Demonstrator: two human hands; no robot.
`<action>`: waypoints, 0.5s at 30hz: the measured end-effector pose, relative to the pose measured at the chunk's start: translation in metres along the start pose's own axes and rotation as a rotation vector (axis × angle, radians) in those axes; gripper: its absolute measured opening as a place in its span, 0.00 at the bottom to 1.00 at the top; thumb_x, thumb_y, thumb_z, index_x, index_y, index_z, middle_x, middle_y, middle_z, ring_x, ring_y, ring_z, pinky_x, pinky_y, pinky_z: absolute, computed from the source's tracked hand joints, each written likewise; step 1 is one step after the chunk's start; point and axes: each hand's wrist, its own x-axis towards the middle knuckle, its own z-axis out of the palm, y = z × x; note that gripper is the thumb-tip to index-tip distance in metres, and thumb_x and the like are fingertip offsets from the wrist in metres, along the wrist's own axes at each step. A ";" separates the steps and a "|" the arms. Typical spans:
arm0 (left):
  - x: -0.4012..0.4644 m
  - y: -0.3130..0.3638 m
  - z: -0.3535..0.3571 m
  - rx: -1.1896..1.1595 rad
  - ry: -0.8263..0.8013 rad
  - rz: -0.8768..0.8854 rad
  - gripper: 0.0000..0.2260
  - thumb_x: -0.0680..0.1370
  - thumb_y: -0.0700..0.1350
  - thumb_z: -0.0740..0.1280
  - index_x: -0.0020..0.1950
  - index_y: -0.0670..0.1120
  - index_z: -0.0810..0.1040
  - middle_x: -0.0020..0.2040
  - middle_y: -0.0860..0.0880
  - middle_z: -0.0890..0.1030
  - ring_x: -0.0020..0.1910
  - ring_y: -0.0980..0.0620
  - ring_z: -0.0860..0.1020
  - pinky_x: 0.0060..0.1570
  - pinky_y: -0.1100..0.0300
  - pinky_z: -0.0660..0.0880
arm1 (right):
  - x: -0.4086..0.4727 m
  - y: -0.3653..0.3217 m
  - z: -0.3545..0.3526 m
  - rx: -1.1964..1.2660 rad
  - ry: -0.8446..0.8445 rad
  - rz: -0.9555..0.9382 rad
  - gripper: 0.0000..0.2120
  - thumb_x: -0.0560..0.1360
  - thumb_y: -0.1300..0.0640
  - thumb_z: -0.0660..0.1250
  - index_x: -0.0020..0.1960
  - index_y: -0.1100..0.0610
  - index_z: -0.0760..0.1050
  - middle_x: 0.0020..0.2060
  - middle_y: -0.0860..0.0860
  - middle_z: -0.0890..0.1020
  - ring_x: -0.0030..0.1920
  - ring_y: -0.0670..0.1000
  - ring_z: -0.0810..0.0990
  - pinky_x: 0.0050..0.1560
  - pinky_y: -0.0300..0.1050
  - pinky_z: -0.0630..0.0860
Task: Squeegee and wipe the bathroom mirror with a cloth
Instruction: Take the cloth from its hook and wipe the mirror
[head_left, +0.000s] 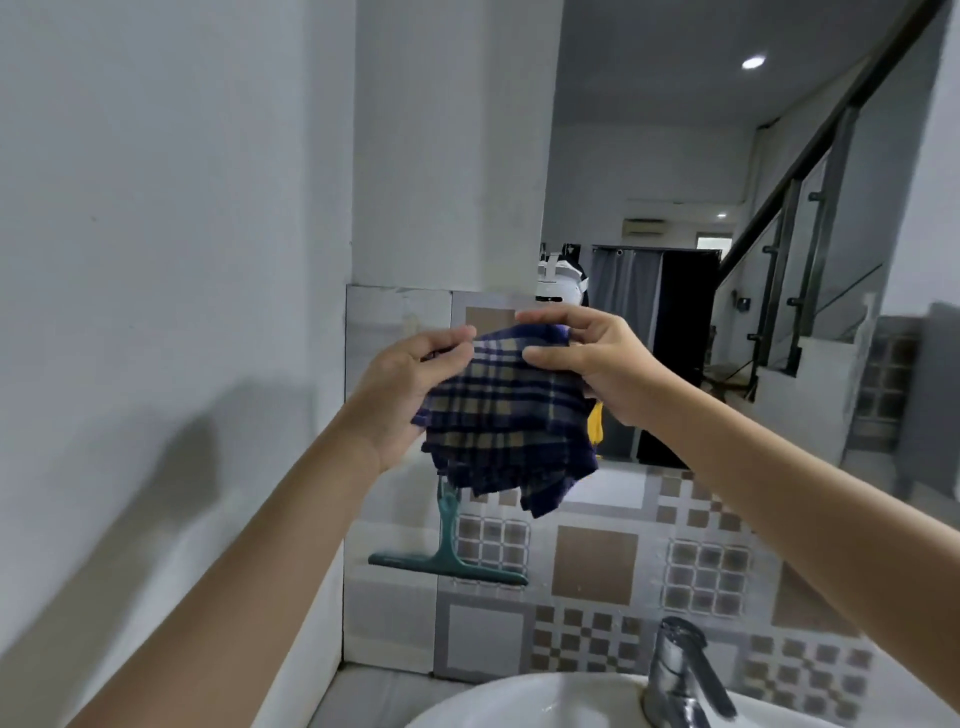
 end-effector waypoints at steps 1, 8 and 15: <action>-0.001 0.002 0.008 0.062 0.019 0.030 0.12 0.74 0.39 0.68 0.58 0.44 0.79 0.47 0.48 0.81 0.45 0.52 0.81 0.43 0.60 0.80 | -0.009 -0.002 -0.007 -0.035 0.005 -0.021 0.15 0.71 0.68 0.72 0.52 0.51 0.81 0.48 0.50 0.84 0.46 0.48 0.84 0.44 0.44 0.83; -0.003 0.018 0.053 0.829 0.234 0.391 0.12 0.69 0.46 0.74 0.42 0.65 0.80 0.43 0.61 0.82 0.49 0.60 0.76 0.56 0.52 0.64 | -0.056 -0.015 -0.051 -0.532 0.147 -0.153 0.21 0.56 0.42 0.79 0.49 0.36 0.81 0.56 0.40 0.81 0.62 0.43 0.76 0.61 0.55 0.76; -0.004 0.038 0.100 0.493 0.066 0.410 0.14 0.69 0.33 0.72 0.45 0.53 0.83 0.45 0.53 0.84 0.46 0.55 0.82 0.53 0.53 0.79 | -0.088 -0.033 -0.092 -0.262 0.052 -0.376 0.20 0.64 0.70 0.77 0.51 0.53 0.80 0.50 0.53 0.82 0.49 0.51 0.84 0.51 0.47 0.81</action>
